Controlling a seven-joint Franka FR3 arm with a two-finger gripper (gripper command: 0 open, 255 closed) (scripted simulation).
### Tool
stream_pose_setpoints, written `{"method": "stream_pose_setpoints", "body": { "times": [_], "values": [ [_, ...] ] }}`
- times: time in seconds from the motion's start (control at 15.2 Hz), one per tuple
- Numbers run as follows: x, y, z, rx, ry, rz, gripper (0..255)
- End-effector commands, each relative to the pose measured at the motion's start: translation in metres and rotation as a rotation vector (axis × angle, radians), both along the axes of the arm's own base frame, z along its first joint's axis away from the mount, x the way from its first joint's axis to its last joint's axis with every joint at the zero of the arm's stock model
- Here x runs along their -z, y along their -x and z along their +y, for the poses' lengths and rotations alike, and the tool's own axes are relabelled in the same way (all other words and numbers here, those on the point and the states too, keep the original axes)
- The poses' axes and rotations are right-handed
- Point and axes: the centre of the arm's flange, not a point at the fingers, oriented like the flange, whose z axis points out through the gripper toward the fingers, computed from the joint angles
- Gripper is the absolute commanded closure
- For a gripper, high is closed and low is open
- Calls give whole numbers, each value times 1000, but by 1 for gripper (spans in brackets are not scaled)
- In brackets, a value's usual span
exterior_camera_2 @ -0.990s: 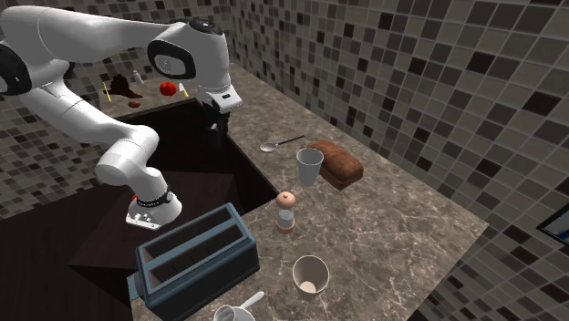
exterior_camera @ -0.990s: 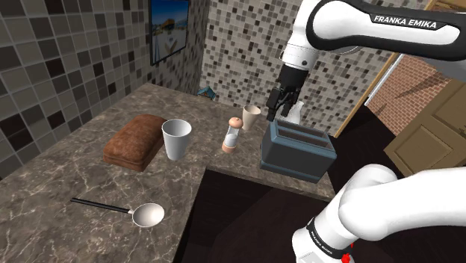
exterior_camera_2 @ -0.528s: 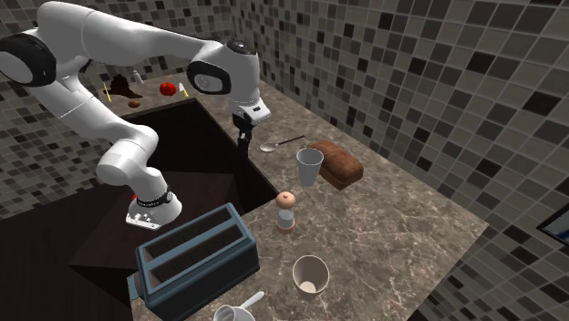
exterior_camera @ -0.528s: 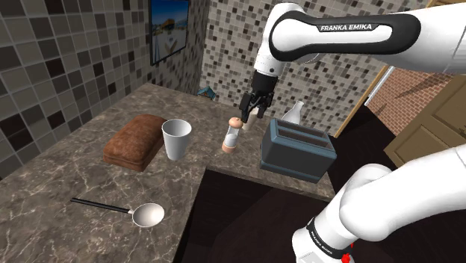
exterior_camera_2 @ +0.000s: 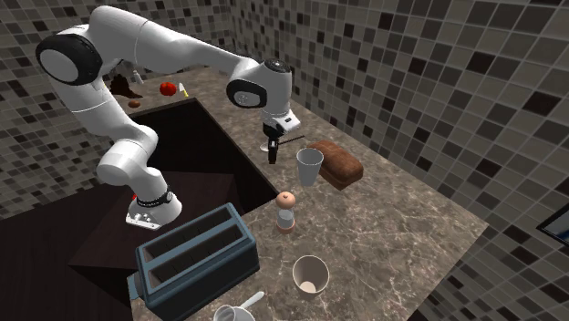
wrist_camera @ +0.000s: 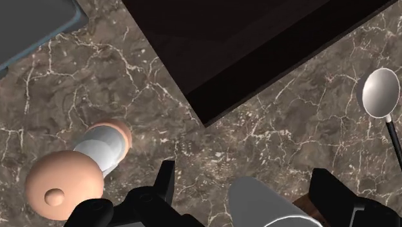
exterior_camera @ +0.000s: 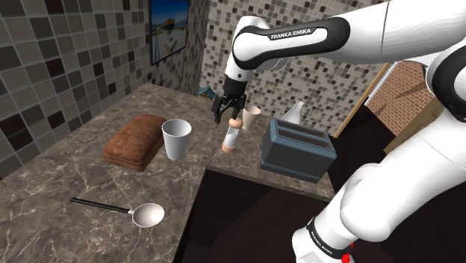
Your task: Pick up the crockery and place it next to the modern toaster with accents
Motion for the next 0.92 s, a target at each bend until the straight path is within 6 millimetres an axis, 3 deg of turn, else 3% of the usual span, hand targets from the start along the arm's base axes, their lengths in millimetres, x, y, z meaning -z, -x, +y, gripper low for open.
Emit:
{"method": "stream_pose_setpoints", "body": {
  "times": [0.0, 0.73, 0.86],
  "values": [
    [14, -24, 5, -1, -3, -4, 0],
    [82, -141, 46, -13, -22, -24, 0],
    [93, -150, 50, -14, -24, -26, 0]
  ]
}}
